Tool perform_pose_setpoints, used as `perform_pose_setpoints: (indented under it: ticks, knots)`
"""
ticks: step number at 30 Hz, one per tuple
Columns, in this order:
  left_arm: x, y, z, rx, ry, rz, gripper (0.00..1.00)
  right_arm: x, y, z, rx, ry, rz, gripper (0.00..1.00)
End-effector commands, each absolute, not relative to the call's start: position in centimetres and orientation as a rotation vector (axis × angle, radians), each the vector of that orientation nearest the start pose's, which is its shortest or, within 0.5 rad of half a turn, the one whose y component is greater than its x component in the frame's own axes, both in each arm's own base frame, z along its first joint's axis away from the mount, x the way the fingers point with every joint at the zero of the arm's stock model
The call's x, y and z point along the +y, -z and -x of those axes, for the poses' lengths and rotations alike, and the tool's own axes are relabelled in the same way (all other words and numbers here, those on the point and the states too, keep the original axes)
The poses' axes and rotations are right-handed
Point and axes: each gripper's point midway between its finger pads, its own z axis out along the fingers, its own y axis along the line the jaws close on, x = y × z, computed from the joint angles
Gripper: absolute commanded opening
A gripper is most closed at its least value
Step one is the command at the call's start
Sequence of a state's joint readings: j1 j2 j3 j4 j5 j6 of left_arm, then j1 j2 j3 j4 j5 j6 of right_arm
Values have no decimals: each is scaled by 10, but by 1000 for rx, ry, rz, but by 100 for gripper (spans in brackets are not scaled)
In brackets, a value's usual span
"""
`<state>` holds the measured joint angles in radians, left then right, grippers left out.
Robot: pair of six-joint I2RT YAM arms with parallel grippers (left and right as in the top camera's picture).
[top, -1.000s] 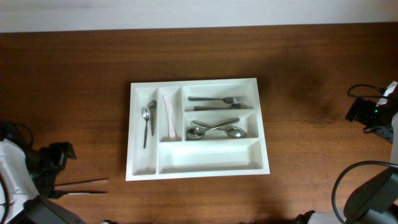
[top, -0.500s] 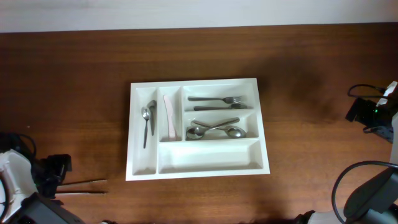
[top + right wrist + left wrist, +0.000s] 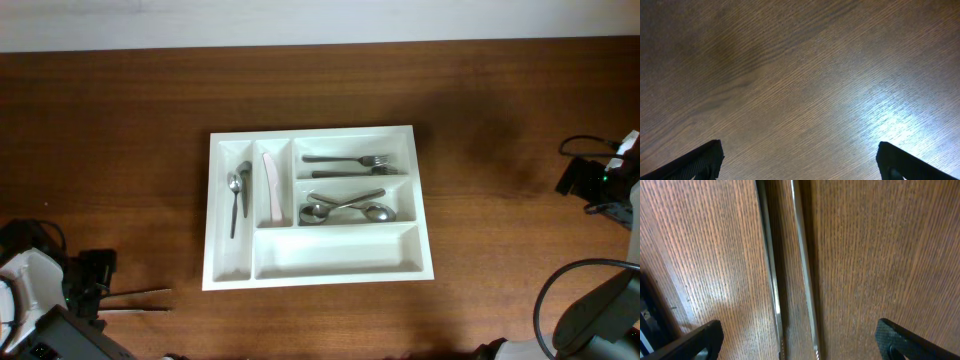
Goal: Pack container
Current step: 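Lower the left gripper onto the tongs and close on them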
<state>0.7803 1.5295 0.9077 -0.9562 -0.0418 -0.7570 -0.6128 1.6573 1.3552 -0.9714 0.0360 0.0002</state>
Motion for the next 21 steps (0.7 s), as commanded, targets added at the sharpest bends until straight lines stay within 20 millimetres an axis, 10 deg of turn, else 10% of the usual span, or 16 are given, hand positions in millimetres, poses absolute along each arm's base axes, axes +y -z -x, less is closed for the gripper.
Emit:
perform_pose_setpoints:
  ticks: [1,21]
  knots:
    - [174,-30,-162,2235,-79,2258,99,-217,-124,-296,2727,177,-887,99]
    - [171,0,-151,2338,-136,2238,99,-217,-124,-296,2727,177,-887,99]
